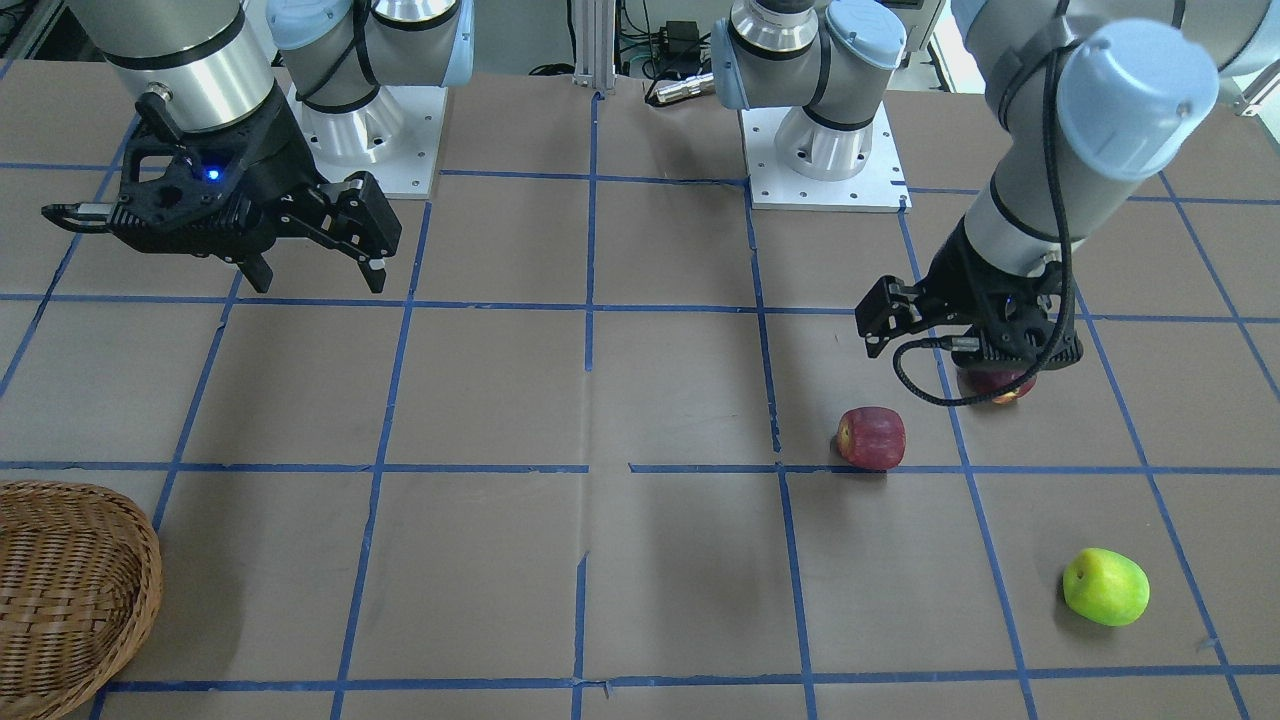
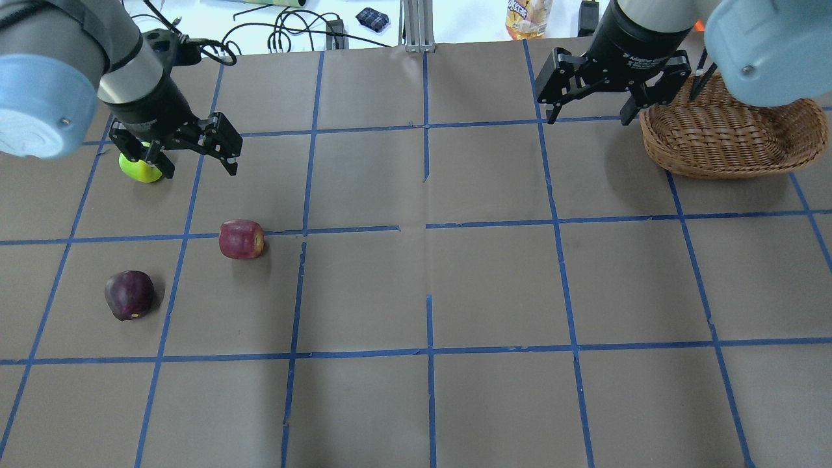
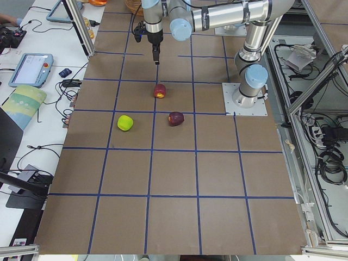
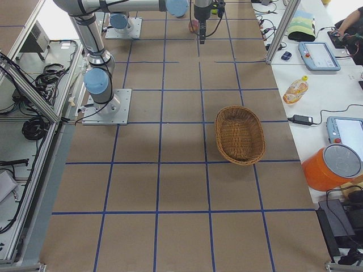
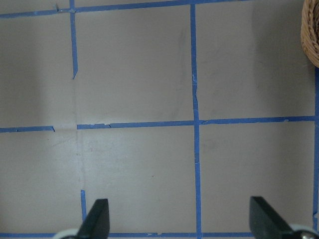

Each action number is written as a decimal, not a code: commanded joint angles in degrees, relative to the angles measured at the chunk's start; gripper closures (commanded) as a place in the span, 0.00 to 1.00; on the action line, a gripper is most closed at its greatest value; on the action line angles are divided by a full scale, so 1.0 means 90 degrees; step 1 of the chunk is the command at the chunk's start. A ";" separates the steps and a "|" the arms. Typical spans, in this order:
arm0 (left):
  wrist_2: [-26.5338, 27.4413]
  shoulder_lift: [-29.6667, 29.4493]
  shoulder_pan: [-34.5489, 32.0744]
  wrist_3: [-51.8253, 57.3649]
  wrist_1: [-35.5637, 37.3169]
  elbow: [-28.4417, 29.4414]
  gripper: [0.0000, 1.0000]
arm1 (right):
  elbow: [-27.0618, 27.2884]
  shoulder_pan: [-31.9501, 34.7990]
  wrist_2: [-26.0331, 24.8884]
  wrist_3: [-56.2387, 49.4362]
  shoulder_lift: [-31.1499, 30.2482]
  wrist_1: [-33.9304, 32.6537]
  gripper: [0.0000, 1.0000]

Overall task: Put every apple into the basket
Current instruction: 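Move the left gripper down toward the small red apple, then grasp the small red apple with the left gripper and lift it, then carry the red apple toward the table center and release it, then grasp small red apple with right gripper while left grasps dark red apple, then drop red apple in basket with right gripper while left carries dark apple, then release dark red apple at center with left gripper while right returns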

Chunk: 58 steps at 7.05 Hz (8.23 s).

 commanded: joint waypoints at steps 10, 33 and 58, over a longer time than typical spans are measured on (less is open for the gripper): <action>-0.0171 -0.0969 0.0271 0.0791 0.3089 -0.1814 0.94 | 0.0030 0.0000 0.0010 0.0010 -0.0010 0.0031 0.00; 0.0806 -0.0694 0.2404 0.1873 0.2297 -0.1557 0.00 | 0.1812 0.1767 -0.0312 0.1650 0.1724 -0.3572 0.00; -0.1647 -0.1410 -0.1972 -0.3353 0.2979 -0.0095 0.00 | -0.0409 -0.2745 0.0234 -0.2696 0.2354 -0.2265 0.00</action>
